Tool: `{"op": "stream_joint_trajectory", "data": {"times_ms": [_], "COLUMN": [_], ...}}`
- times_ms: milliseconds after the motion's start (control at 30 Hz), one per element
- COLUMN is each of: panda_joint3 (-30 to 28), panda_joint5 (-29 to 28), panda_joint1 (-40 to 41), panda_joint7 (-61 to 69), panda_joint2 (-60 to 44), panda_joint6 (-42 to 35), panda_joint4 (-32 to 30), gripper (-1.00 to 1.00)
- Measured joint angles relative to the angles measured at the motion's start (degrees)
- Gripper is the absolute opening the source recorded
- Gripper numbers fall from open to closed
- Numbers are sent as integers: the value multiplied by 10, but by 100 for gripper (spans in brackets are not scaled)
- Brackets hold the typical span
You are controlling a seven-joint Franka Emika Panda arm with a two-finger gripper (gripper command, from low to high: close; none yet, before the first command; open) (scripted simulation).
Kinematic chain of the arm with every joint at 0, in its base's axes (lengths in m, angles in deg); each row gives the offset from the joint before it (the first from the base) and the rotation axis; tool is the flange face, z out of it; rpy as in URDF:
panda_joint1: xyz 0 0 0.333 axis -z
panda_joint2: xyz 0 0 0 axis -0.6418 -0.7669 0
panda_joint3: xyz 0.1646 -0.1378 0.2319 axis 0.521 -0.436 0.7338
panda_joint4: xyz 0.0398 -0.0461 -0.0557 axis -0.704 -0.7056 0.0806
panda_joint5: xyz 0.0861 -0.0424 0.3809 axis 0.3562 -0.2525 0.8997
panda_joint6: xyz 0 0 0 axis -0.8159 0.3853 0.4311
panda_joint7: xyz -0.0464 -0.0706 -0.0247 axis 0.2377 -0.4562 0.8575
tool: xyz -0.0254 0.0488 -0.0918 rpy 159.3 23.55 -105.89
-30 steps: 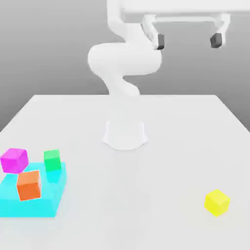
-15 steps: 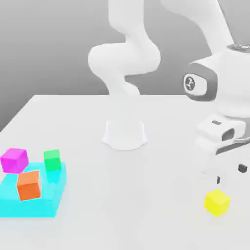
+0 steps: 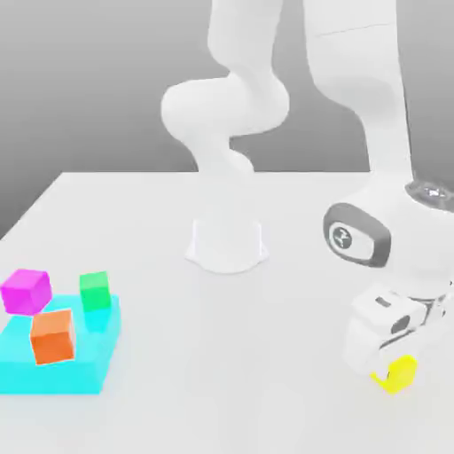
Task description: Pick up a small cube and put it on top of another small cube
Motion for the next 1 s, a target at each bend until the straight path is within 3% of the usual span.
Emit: {"op": "stream_joint_trajectory", "data": {"times_ms": [133, 467, 900, 1000], "panda_joint3": [24, -97, -278, -296], "panda_joint5": [47, 52, -3, 0], "panda_joint1": [26, 224, 450, 459], "panda_joint7": [39, 124, 193, 203], "panda_joint2": [79, 244, 445, 413], "panda_joint6": [-58, -147, -254, -210], "panda_joint4": [-19, -88, -180, -193], "gripper": [-100, -100, -100, -100]}}
